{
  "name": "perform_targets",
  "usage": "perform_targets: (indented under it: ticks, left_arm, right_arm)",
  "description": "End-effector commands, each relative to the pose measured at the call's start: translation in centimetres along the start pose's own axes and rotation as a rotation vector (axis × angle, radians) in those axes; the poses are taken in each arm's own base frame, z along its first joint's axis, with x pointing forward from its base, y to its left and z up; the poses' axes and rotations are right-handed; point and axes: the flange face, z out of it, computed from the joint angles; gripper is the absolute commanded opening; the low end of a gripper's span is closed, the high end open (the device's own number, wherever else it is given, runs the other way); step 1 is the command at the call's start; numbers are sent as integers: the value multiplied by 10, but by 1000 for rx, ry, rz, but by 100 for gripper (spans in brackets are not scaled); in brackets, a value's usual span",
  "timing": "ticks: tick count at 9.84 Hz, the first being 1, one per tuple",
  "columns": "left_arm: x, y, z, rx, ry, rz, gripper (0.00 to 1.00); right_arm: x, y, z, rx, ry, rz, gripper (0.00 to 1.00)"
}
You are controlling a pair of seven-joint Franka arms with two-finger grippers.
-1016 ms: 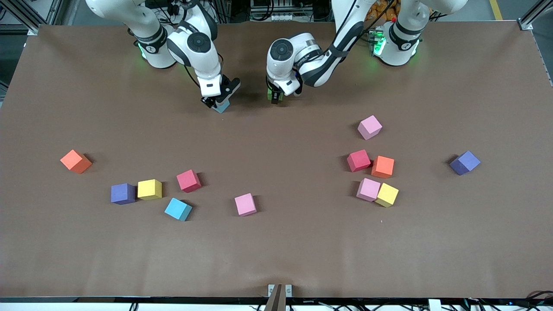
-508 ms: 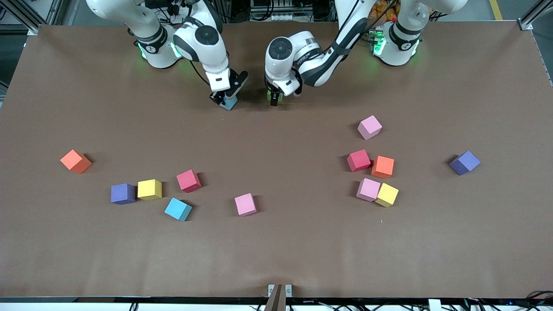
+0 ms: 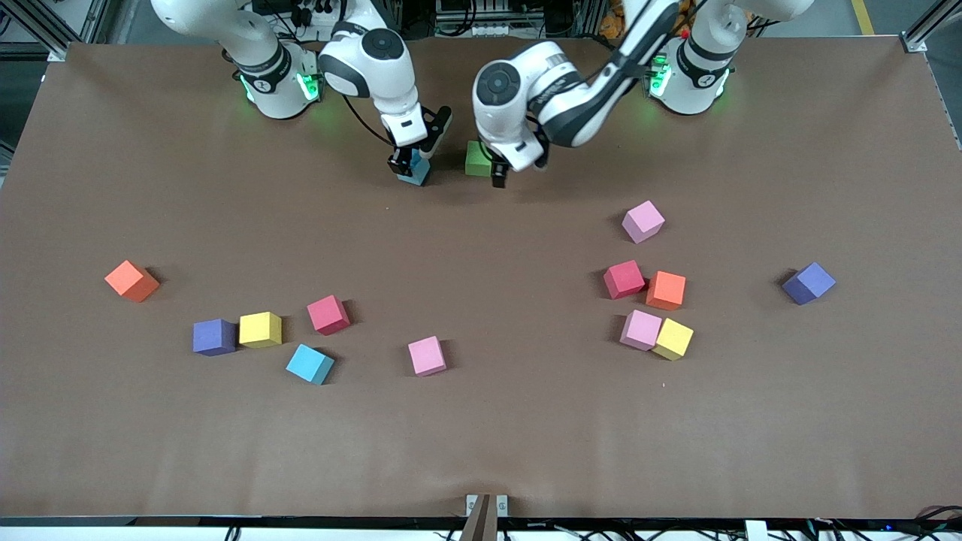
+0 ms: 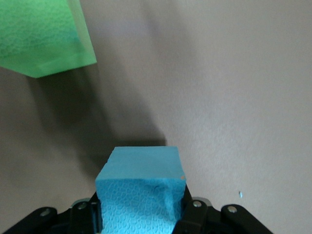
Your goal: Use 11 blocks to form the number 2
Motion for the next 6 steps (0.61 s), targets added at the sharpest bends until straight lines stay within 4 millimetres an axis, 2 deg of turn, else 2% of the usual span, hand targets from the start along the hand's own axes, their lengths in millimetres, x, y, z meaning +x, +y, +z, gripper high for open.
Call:
perform_targets:
  ticks: [1,2,3,4,5,6]
  left_arm:
    - [89,38,-38,28,19,129,100]
    - [134,60,-52,19,-5,189,100]
    - [166,72,-62,5,-19,254,100]
    - [179,73,-66,-4,-17,319,100]
    - [208,79,-71,-16,-12,360,100]
    - [250,79,-75,-22,-10,425,100]
  right_arm:
    - [17,-7,7,-4,-4,-79,13]
    - [26,-20,7,-2,0,-110,12]
    - [35,-28,7,-2,-7,-129,11]
    - [41,-35,4,-1,-26,-134,10]
    - [45,-39,1,-3,-62,-130,10]
    - [51,-45,-4,-7,-66,-134,10]
